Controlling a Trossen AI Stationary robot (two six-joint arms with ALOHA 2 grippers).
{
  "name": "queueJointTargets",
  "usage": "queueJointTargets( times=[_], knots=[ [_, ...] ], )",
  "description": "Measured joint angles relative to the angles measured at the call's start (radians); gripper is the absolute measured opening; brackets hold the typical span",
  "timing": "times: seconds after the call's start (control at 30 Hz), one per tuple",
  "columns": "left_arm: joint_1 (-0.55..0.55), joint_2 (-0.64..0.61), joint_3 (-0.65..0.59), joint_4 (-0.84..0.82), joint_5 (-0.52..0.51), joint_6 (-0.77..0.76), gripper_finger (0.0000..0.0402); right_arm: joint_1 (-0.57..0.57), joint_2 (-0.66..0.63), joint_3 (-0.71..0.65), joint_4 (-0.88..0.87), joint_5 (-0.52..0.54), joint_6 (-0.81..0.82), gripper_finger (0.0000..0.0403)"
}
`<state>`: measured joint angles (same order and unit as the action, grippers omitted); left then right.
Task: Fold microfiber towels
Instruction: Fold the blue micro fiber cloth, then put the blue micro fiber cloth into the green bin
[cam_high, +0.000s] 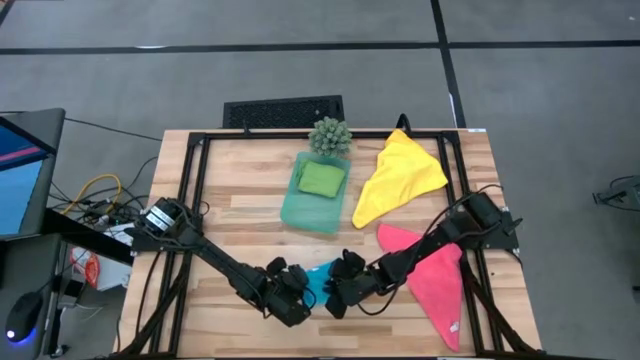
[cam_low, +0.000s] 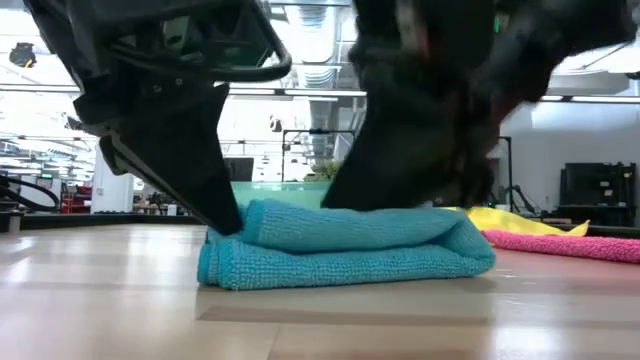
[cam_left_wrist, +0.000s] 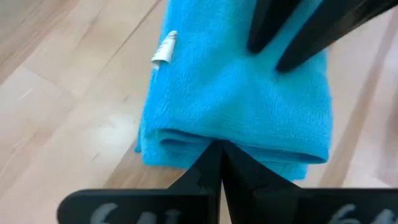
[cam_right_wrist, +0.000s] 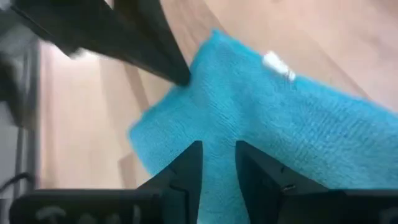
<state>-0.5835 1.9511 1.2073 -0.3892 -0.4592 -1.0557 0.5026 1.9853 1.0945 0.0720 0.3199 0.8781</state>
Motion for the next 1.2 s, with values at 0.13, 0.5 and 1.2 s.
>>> queueJointTargets(
  times=[0.13,0.5,1.2],
  knots=[
    [0.000,0.000,-0.001,0.004,-0.009,-0.005,0.0000,0.001,-0.080,0.001,-0.113,0.008,0.004,0.0131],
    [-0.015,-0.096,0.019,-0.004,0.004,0.004,0.0000,0.003,-0.144,-0.018,-0.343,0.030,0.215,0.0215],
    [0.012,0.063,0.012,0.169,0.019,0.009,0.0000,0.023,-0.190,-0.085,-0.333,0.019,0.391,0.0230]
  ],
)
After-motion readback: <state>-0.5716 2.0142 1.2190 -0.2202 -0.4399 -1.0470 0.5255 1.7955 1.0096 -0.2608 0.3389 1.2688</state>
